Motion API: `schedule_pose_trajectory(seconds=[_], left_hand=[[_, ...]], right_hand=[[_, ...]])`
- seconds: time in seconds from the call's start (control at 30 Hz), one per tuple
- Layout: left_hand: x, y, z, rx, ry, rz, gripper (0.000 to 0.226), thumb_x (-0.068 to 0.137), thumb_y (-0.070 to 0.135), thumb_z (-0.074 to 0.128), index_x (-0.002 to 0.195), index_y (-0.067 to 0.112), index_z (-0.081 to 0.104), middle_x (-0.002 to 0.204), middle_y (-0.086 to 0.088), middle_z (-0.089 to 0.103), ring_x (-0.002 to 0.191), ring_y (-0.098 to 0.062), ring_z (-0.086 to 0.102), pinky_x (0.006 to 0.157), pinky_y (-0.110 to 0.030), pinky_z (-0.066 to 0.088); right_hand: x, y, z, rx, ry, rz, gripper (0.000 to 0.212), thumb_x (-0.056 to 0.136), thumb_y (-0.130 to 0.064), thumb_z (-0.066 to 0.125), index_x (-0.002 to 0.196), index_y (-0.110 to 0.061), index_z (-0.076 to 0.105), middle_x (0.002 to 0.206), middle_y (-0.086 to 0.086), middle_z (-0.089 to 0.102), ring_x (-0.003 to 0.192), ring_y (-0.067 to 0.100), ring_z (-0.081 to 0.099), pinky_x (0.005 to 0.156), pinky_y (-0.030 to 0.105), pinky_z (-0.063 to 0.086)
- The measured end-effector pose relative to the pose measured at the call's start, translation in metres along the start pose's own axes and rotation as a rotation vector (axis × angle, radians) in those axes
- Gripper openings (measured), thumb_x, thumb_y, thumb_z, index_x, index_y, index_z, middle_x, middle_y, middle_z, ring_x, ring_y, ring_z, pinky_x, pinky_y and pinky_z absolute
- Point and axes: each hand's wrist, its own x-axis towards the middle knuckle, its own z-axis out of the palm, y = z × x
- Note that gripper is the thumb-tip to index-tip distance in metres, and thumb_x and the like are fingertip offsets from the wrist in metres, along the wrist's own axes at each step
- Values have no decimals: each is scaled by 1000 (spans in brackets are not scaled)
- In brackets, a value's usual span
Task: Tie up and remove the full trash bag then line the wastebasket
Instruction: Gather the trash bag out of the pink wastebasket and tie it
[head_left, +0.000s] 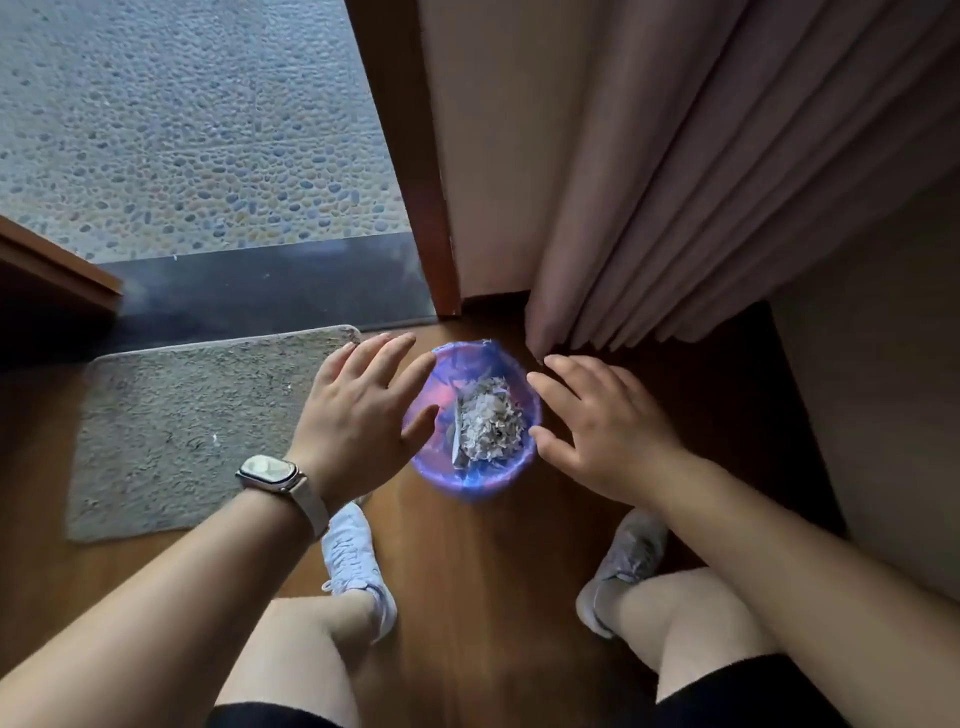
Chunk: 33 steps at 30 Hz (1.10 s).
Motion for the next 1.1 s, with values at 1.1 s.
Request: schedule_pose_trajectory(seconds=[1.1], left_hand=[[-110,30,250,-677,-260,-719,42,85,50,57,117,23,60,111,-2,69,100,-21,65,87,-35,50]], right_hand=[[-30,44,179,18,-233,202,56,86,-51,53,132,-21,45,130,2,52,117,26,50,91,41,44]])
